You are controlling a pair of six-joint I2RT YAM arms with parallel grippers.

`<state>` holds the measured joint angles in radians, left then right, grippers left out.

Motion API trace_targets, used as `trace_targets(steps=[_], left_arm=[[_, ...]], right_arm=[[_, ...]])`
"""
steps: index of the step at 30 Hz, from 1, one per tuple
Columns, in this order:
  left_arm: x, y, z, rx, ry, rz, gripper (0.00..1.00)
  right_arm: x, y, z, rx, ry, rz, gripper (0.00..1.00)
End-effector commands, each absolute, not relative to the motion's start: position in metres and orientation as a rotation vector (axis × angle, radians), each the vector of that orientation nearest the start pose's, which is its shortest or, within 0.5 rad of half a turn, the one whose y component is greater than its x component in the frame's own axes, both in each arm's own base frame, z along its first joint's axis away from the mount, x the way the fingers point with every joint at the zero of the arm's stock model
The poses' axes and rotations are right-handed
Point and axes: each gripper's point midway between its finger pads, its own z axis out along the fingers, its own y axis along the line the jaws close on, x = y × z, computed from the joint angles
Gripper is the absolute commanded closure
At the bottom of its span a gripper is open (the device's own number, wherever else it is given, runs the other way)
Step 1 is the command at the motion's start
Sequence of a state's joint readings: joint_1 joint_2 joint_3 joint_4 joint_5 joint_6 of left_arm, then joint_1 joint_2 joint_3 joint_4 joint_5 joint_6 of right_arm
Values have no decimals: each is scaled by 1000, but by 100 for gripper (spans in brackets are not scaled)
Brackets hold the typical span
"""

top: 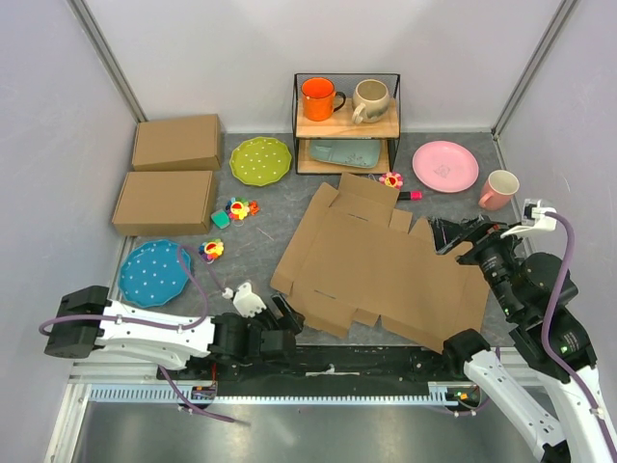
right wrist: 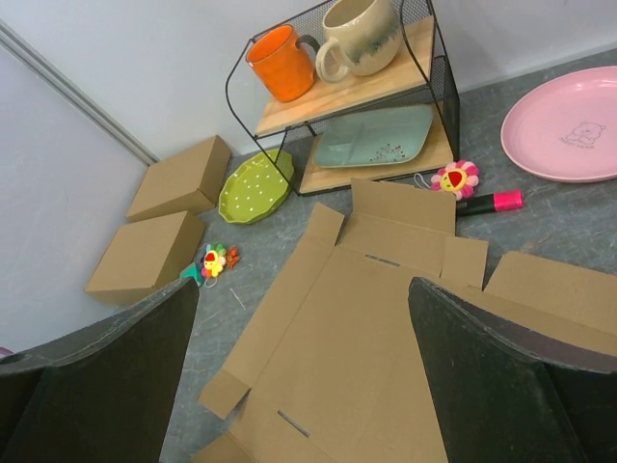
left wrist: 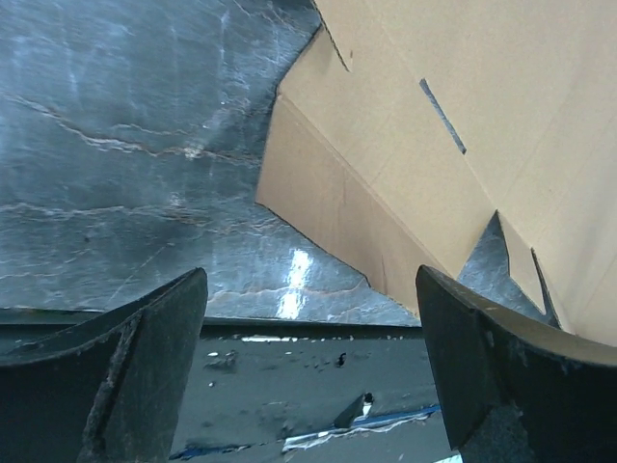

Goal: Fold the paper box

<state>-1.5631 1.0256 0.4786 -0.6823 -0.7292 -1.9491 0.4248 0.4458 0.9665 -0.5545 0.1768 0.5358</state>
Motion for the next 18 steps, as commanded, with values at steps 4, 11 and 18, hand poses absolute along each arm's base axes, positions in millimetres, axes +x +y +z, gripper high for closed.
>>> trace_targets(steps=[4,11,18], left_arm=[[110,-254,61,-1155,2101,-945,10],[120,-271,50,-1124,2094,-984,24],[125,-267,48,-1117,2097,-980,67]], right_arm=[[194,83,361,213,1602,636,2],[195,86,359,199,1616,640,2],[195,84,357,202,1619,629,2]])
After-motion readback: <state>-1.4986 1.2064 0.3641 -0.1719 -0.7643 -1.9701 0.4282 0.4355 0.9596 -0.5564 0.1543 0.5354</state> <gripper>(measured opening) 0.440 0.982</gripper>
